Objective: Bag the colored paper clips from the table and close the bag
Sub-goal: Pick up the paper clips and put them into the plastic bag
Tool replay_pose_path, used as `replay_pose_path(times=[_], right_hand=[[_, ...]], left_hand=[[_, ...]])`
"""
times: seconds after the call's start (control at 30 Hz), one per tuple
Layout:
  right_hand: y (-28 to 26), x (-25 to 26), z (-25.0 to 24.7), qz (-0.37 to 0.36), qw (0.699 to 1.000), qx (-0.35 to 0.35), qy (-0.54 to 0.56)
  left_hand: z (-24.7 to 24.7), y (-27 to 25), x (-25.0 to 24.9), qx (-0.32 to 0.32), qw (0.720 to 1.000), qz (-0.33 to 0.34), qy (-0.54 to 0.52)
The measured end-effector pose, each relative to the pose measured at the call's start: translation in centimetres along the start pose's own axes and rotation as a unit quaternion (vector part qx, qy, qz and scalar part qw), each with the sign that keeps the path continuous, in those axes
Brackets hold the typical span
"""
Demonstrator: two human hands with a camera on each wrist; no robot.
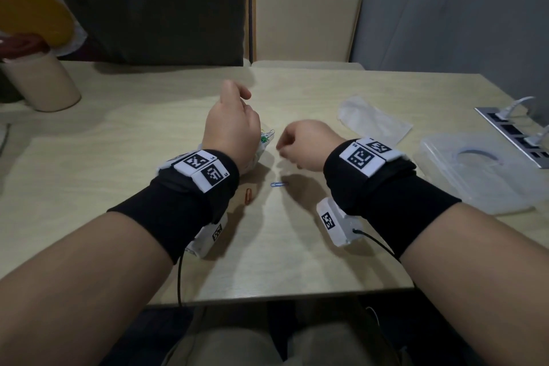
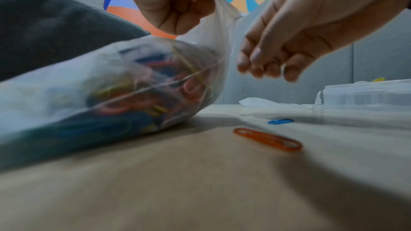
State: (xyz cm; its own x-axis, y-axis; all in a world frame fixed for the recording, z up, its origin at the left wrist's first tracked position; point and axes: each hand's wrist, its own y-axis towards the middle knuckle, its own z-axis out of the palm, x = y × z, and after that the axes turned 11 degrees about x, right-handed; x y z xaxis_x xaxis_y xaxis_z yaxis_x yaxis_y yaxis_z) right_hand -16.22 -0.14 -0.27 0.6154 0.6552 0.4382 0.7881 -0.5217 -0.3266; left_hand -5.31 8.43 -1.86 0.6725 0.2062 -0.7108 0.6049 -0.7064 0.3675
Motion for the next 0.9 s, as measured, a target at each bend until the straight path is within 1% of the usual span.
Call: replay_pose_path(times=[0.07, 0.1, 0.17, 0.23, 0.3, 0.37, 0.43, 0.47, 0.5, 0.53, 0.57, 0.6, 0.63, 0.67, 0.7, 0.73, 0.77, 0.8, 0.83, 0.9], right_hand=[[-0.2, 0.1, 1.2, 0.007, 0.99, 0.078, -0.113], [0.0, 0.2, 1.8, 0.01, 0.982, 0.099, -0.161], [0.7, 0.3, 2.8, 0.011, 0.968, 0.112, -0.222], [1.5, 0.4, 3.5, 0.008, 0.962, 0.118, -0.248], [2.0, 0.5, 3.6, 0.006, 0.962, 0.11, -0.251], [2.0, 0.9, 3.4, 0.025, 0.966, 0.104, -0.234], [3.1, 0.5, 4.8, 0.048, 0.971, 0.088, -0.217], [4.5, 0.0, 6.0, 0.069, 0.971, 0.096, -0.21], [7.9, -1.5, 7.6, 0.104, 0.971, 0.094, -0.194], [11.4, -3.8, 9.5, 0.139, 0.968, 0.112, -0.176], [14.5, -6.2, 11.4, 0.15, 0.964, 0.143, -0.164], [18.2, -8.4, 13.1, 0.142, 0.97, 0.132, -0.147], [20.2, -9.0, 13.7, 0.143, 0.975, 0.119, -0.12], [18.6, -7.4, 12.4, 0.164, 0.97, 0.135, -0.117], [15.4, -4.9, 10.4, 0.174, 0.967, 0.128, -0.135], [14.7, -4.2, 9.9, 0.167, 0.967, 0.108, -0.162], [13.5, -3.1, 9.2, 0.135, 0.969, 0.101, -0.18], [12.7, -2.5, 8.6, 0.119, 0.968, 0.089, -0.201], [13.2, -2.6, 8.8, 0.123, 0.968, 0.081, -0.203], [13.8, -2.4, 10.0, 0.114, 0.97, 0.087, -0.194]], left_hand=[[0.0, 0.0, 0.0, -0.001, 1.0, -0.003, 0.002], [0.0, 0.1, 0.1, -0.001, 1.0, -0.003, 0.003], [0.1, 0.1, 0.1, -0.003, 1.0, -0.004, 0.002], [0.0, 0.1, 0.1, -0.002, 1.0, -0.004, 0.001], [0.0, 0.0, 0.1, 0.0, 1.0, -0.005, 0.001], [0.1, 0.1, 0.1, 0.0, 1.0, -0.005, 0.001], [0.0, 0.0, 0.1, -0.001, 1.0, -0.004, 0.003], [0.0, 0.0, 0.1, 0.0, 1.0, -0.003, 0.003], [0.0, 0.0, 0.1, 0.001, 1.0, -0.004, 0.002], [0.0, 0.0, 0.1, 0.002, 1.0, -0.007, 0.001], [0.0, 0.0, 0.1, 0.003, 1.0, -0.009, 0.0], [0.1, 0.0, 0.1, 0.002, 1.0, -0.01, -0.001], [0.1, 0.0, 0.1, 0.001, 1.0, -0.009, 0.0], [0.1, 0.0, 0.1, 0.001, 1.0, -0.008, 0.001], [0.1, 0.0, 0.0, 0.0, 1.0, -0.007, 0.003], [0.1, -0.1, 0.0, -0.002, 1.0, -0.005, 0.005], [0.1, -0.1, 0.0, -0.002, 1.0, -0.004, 0.006], [0.1, -0.1, 0.0, -0.001, 1.0, -0.004, 0.006], [0.1, -0.1, 0.1, 0.0, 1.0, -0.004, 0.006], [0.1, 0.0, 0.1, 0.003, 1.0, -0.008, 0.004]])
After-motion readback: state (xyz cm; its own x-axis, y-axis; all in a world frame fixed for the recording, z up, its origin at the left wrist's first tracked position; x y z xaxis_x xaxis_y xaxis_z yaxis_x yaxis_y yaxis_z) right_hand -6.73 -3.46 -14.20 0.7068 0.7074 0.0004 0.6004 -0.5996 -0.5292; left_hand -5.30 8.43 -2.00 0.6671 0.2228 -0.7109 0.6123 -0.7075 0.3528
